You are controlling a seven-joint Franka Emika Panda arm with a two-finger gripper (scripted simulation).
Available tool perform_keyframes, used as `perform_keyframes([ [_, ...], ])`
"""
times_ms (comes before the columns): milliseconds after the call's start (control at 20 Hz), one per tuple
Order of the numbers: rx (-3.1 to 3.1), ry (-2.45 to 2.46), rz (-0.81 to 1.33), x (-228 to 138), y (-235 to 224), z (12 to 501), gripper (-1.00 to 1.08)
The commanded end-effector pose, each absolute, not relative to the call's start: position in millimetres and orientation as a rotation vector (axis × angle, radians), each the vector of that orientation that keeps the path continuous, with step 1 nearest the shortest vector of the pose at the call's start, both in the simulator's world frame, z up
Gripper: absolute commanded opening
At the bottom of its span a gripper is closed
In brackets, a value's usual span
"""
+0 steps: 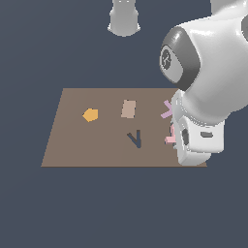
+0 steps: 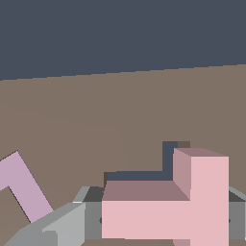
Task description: Insert a designated object into the corresponding slot on a board.
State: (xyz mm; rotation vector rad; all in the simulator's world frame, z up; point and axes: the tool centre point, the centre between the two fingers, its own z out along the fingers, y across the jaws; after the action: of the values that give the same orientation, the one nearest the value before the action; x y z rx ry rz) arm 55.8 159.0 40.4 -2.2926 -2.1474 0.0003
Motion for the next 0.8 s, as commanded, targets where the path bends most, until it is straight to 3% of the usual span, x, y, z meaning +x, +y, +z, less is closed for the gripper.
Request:
perform_keyframes([
  [0,-2.279,-2.163,0.0,53.6,160.9,40.7,-1.0],
  [400,-2.279,-2.164,0.001,53.2,160.5,30.6,-1.0],
  [450,-2.279,-2.164,0.001,53.2,160.5,30.6,1.0],
  [750,-2.279,-2.164,0.001,53.2,160.5,30.6,1.0],
])
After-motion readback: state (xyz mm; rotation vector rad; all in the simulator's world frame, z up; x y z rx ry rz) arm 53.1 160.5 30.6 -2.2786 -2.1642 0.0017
